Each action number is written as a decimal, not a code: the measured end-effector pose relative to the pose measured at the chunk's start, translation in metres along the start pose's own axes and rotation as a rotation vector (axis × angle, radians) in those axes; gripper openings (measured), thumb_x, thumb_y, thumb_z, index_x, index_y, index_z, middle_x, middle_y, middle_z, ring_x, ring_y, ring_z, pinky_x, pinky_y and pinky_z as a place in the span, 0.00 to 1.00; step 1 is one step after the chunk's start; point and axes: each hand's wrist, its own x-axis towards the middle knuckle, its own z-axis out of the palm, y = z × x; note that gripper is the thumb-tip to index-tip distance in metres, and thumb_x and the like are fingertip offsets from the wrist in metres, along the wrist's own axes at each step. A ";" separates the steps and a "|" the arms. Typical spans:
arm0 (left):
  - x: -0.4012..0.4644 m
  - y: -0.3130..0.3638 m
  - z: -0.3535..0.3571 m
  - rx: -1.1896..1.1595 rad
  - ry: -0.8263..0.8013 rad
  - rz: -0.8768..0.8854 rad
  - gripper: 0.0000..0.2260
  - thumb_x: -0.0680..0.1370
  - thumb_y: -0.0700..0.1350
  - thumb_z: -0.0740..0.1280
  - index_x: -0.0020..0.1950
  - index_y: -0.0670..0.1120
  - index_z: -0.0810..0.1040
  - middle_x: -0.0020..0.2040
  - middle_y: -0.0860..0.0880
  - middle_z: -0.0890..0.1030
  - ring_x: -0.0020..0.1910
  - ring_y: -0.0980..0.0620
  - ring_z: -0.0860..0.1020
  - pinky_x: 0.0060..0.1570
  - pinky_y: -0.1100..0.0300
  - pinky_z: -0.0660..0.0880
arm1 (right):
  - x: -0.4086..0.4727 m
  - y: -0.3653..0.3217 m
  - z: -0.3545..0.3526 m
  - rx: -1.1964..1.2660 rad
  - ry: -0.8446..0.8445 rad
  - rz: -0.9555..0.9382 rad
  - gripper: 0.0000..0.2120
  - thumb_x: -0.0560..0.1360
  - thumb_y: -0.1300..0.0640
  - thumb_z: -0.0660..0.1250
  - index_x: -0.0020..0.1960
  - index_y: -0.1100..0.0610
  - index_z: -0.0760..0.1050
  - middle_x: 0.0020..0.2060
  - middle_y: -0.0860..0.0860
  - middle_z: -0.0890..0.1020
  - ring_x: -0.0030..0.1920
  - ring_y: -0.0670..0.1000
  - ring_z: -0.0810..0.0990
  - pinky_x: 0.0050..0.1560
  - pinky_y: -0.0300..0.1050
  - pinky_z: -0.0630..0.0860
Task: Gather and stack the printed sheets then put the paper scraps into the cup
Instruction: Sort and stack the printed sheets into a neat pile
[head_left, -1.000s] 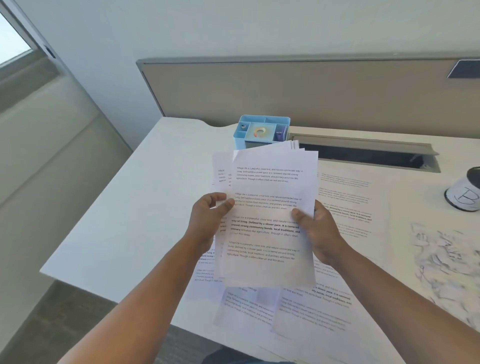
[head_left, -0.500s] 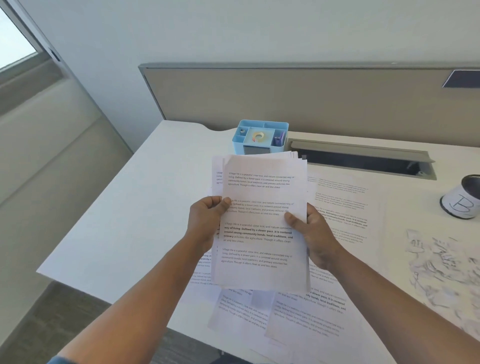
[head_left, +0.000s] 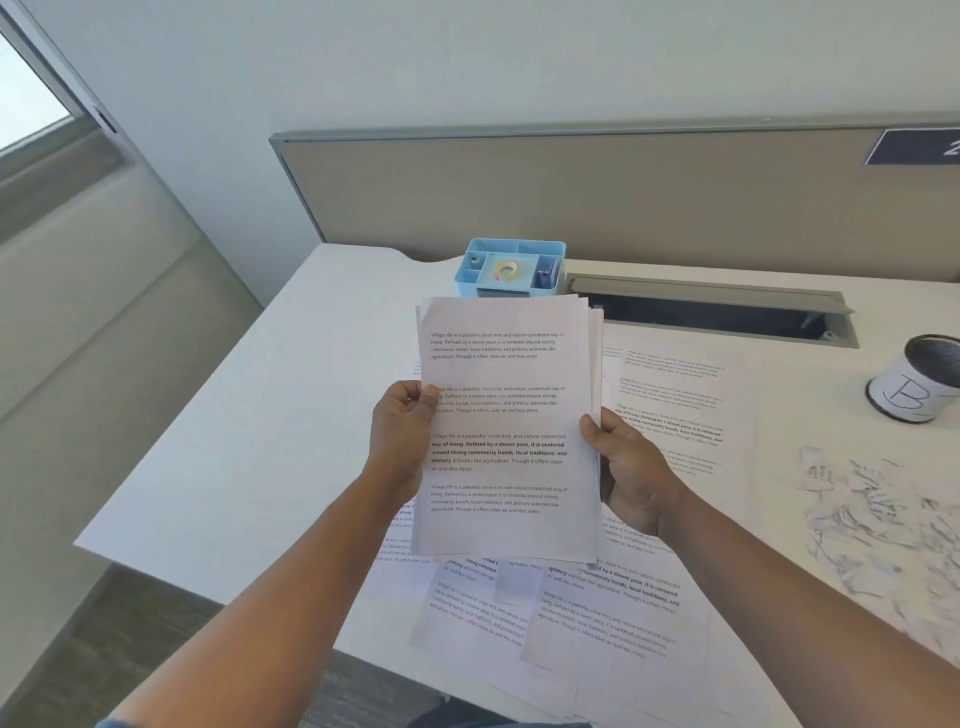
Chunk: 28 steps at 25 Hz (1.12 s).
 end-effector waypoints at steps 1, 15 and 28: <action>-0.001 0.000 0.001 0.006 0.001 0.004 0.07 0.85 0.44 0.65 0.48 0.45 0.75 0.43 0.47 0.86 0.42 0.44 0.83 0.49 0.39 0.83 | 0.000 0.000 -0.001 -0.009 0.004 0.001 0.15 0.85 0.53 0.60 0.69 0.55 0.75 0.62 0.56 0.84 0.63 0.61 0.82 0.68 0.69 0.73; -0.016 -0.008 0.010 0.259 -0.039 0.040 0.06 0.87 0.48 0.58 0.55 0.49 0.73 0.50 0.45 0.87 0.44 0.43 0.85 0.47 0.37 0.83 | -0.022 -0.002 -0.012 0.023 -0.022 -0.014 0.15 0.84 0.50 0.61 0.69 0.51 0.74 0.62 0.52 0.84 0.62 0.56 0.83 0.64 0.61 0.78; -0.012 -0.016 0.007 -0.083 -0.368 -0.288 0.15 0.84 0.39 0.65 0.71 0.42 0.74 0.64 0.39 0.83 0.61 0.37 0.82 0.56 0.37 0.81 | -0.021 -0.008 -0.017 -0.065 0.005 -0.099 0.16 0.83 0.68 0.62 0.68 0.56 0.73 0.59 0.56 0.85 0.59 0.60 0.84 0.57 0.58 0.81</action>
